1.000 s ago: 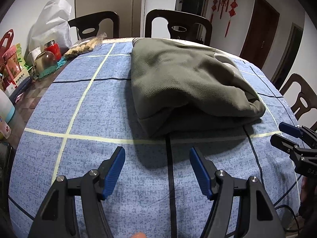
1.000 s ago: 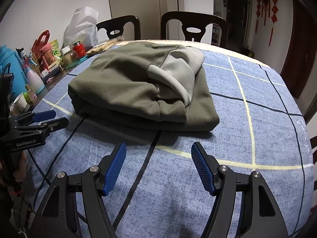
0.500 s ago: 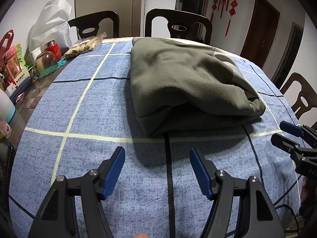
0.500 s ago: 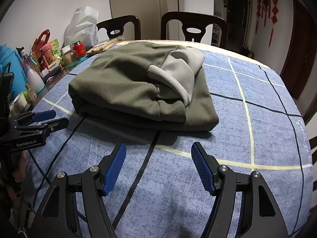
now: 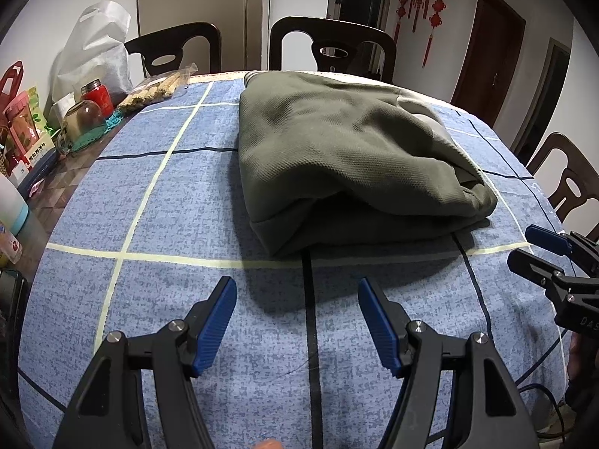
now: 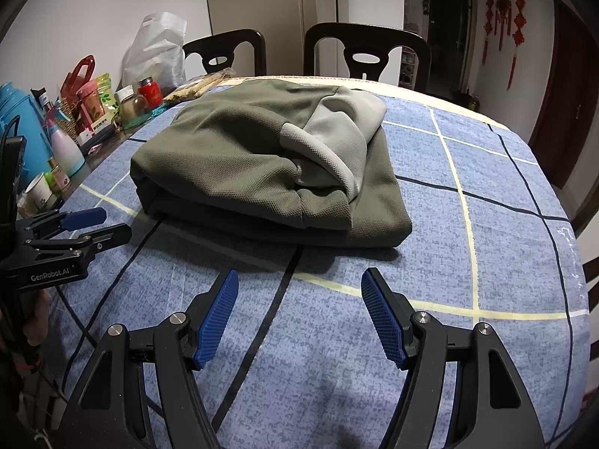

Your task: Fold large clothes

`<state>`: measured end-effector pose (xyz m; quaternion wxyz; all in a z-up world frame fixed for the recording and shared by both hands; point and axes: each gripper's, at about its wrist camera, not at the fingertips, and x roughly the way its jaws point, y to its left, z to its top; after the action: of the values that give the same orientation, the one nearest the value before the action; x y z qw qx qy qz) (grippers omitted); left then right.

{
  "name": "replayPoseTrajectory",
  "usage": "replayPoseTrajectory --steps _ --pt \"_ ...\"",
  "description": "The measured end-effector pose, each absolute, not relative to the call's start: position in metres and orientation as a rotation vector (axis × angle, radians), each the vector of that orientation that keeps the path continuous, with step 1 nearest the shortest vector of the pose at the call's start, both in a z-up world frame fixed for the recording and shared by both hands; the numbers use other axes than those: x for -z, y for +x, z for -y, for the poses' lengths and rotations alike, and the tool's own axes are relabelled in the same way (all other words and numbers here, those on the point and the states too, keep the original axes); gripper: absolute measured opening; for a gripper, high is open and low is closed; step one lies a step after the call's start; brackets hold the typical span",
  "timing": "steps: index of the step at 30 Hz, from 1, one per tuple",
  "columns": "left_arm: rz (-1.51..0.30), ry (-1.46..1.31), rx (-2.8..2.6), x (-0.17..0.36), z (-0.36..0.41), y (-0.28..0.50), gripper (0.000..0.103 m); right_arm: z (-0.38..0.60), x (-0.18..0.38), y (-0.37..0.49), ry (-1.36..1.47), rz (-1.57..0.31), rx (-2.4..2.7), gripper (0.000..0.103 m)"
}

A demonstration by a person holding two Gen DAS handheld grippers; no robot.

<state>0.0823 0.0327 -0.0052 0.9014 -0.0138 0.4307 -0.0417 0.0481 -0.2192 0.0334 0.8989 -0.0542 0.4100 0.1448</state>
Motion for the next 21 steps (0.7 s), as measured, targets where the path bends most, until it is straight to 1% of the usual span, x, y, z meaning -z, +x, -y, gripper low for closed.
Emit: replayPoseTrajectory --steps 21 --pt "-0.899 -0.040 0.084 0.0064 -0.0337 0.0826 0.069 0.2168 -0.0347 0.0458 -0.125 -0.847 -0.308 0.069"
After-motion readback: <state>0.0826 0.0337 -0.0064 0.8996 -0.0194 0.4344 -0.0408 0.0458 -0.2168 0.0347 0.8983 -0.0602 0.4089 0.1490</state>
